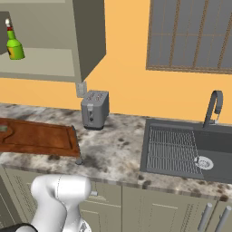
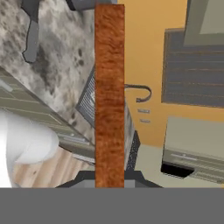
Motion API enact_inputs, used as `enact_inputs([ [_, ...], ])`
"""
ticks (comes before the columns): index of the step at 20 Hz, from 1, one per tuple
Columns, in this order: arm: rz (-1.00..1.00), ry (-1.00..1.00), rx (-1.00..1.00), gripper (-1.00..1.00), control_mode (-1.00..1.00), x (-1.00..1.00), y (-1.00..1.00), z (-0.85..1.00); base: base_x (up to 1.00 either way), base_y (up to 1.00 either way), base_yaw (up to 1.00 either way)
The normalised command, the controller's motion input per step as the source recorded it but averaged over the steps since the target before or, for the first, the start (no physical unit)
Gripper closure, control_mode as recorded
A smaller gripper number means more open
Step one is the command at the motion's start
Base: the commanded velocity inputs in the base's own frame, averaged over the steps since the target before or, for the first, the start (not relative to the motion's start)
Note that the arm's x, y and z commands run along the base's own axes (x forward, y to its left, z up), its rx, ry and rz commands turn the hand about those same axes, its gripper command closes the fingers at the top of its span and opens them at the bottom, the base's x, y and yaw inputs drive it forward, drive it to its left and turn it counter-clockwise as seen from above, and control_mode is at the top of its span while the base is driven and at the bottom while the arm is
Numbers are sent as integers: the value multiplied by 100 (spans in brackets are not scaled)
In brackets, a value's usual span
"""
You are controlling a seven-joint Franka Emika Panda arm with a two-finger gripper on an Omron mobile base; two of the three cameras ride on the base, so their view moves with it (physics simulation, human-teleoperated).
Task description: Move the cutting board and knife to the sink. Then move spray from the cabinet to the counter.
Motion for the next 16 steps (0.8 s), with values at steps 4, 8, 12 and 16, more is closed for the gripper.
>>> enact_inputs([
  [4,-6,0,0,100,-100,0,-32,1,0,0,0],
  [8,-5,0,0,100,-100,0,-33,12,0,0,0],
  [12,-4,0,0,100,-100,-1,-54,17,0,0,0],
  [16,-4,0,0,100,-100,0,-33,20,0,0,0],
])
